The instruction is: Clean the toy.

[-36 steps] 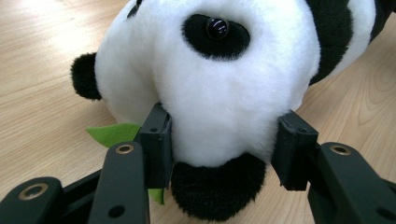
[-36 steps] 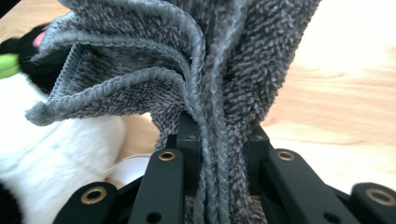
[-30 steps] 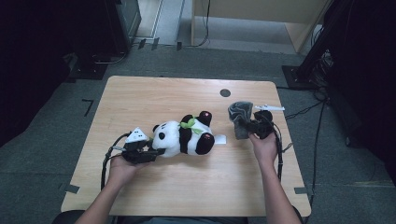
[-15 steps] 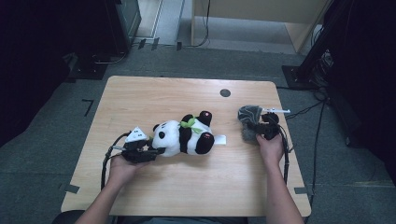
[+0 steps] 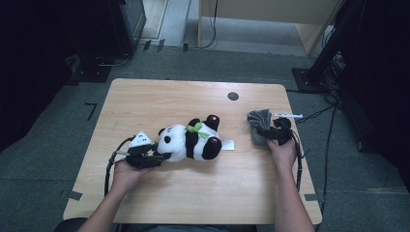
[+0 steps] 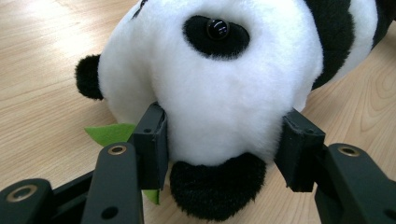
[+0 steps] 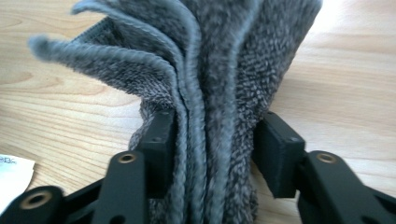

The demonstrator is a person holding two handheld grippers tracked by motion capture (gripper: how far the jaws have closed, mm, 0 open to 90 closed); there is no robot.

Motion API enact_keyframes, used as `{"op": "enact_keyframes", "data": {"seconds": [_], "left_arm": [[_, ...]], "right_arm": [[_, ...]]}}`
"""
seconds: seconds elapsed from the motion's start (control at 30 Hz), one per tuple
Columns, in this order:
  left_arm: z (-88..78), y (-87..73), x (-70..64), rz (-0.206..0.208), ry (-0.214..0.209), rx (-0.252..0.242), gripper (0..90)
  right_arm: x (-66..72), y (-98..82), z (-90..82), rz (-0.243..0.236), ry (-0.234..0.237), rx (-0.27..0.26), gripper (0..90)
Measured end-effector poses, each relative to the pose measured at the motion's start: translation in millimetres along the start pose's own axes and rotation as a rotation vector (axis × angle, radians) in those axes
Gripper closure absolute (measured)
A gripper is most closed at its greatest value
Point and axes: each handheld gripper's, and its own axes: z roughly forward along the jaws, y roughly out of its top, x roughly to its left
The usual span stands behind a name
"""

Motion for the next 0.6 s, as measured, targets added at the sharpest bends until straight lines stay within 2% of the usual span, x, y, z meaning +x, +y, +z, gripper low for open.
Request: {"op": "enact_keyframes", "data": {"seconds": [0.1,0.17,0.27,0.33,0.37,0.4,0.5,0.6], "left_arm": [[-0.1,0.2,-0.2,0.0,0.003,0.0,43.5],[-0.2,0.2,-0.2,0.002,0.004,0.002,42.7],[-0.3,0.3,-0.3,0.001,0.005,0.001,41.9],[-0.3,0.5,-0.4,0.001,0.005,0.002,42.0],[-0.3,0.6,-0.2,-0.002,0.004,0.002,42.5],[-0.3,0.9,-0.1,-0.006,0.003,0.003,42.5],[-0.2,2.1,-0.7,-0.013,0.01,0.002,42.8],[-0.3,2.8,0.1,-0.013,0.006,0.006,43.3]], "right_arm": [[0.7,3.3,-6.2,-0.012,0.006,-0.046,37.9],[3.3,5.4,-8.6,-0.019,0.011,-0.061,34.4],[10.0,8.4,-13.5,-0.057,-0.003,-0.072,33.5],[15.4,10.1,-18.8,-0.079,0.007,-0.088,32.9],[24.1,11.2,-25.0,-0.121,0.009,-0.092,32.9],[24.1,11.2,-25.0,-0.121,0.009,-0.092,32.9],[38.8,10.1,-33.5,-0.184,0.032,-0.103,32.9],[49.6,6.9,-36.1,-0.204,0.069,-0.114,32.9]]}}
